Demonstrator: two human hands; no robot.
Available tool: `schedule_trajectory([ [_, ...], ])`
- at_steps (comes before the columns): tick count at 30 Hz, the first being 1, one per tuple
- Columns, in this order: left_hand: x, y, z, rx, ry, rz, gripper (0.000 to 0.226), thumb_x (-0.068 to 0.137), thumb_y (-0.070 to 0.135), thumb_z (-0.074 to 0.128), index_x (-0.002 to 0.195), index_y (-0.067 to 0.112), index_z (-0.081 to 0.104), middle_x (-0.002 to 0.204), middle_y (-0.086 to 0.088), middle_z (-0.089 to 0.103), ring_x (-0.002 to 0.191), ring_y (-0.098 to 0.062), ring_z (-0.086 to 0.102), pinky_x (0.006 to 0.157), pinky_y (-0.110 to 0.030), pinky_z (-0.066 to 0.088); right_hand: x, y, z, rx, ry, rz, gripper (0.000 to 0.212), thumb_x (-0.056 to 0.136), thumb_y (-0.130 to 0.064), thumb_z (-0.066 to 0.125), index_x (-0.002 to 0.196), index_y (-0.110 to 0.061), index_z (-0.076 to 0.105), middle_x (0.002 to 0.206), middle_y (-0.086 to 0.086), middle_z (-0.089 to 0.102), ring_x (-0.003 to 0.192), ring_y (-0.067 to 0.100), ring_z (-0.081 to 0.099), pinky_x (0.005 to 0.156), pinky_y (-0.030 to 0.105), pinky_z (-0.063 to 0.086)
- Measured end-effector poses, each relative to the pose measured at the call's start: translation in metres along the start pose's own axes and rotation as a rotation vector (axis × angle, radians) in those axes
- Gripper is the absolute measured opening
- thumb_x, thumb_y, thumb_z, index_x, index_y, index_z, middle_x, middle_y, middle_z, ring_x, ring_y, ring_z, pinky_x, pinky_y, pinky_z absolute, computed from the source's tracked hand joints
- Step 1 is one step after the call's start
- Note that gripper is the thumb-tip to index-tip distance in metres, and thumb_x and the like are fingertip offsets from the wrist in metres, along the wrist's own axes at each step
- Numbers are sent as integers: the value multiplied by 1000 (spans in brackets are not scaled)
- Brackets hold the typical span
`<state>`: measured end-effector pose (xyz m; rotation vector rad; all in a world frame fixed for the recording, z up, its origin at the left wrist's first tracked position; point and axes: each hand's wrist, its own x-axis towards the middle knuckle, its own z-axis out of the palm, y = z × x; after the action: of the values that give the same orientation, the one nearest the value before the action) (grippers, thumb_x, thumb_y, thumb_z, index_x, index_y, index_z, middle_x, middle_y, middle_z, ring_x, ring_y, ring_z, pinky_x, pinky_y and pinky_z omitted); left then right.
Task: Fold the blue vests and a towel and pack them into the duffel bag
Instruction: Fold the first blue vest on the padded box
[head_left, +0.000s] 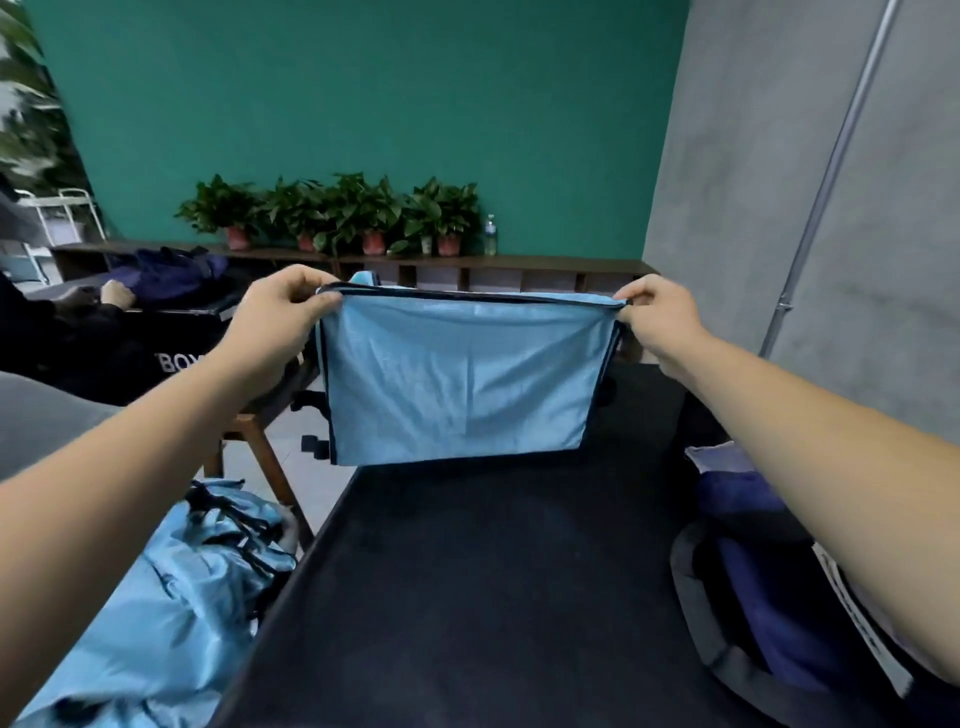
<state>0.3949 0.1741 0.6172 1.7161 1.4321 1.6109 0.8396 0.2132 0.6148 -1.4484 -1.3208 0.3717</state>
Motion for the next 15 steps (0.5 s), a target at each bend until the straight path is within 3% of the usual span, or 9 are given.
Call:
schedule_trajectory([
  [2, -11, 14, -7, -12, -11, 30, 4, 99, 21, 74, 102, 21, 76, 95, 9, 76, 87, -7, 66, 85, -35, 54, -8, 0, -3, 29, -9, -5, 28, 87, 8, 71, 89, -19, 71, 81, 5, 62, 70, 16, 55, 54, 23, 46],
  [6, -65, 9, -10, 29, -145, 28, 3, 100, 14, 74, 100, 17, 73, 89, 3, 73, 74, -8, 61, 74, -31, 51, -49, 35, -5, -58, -99, 33, 32, 83, 10, 73, 80, -22, 71, 88, 8, 74, 80, 23, 66, 67, 33, 50],
  [11, -170, -47, -3, 220, -496, -69, 17, 96, 9, 77, 93, 25, 73, 81, 5, 75, 69, -18, 65, 69, -32, 53, -121, 93, -15, -537, -438, 55, 34, 87, 4, 57, 73, -23, 74, 90, -4, 76, 90, 24, 72, 76, 33, 55],
  [13, -207, -62, 1, 294, -618, -30, 23, 94, 9, 80, 93, 31, 73, 87, 8, 76, 79, -18, 71, 78, -37, 57, -148, 101, -20, -728, -609, 28, 31, 88, 3, 49, 79, -15, 72, 96, 0, 74, 96, 28, 70, 77, 32, 51],
  [15, -237, -67, 4, 343, -695, 41, 24, 91, 12, 82, 91, 34, 73, 94, 10, 76, 88, -12, 72, 84, -38, 57, -168, 106, -20, -816, -650, -9, 29, 88, 3, 44, 82, -11, 68, 99, 6, 72, 97, 32, 68, 80, 36, 51],
])
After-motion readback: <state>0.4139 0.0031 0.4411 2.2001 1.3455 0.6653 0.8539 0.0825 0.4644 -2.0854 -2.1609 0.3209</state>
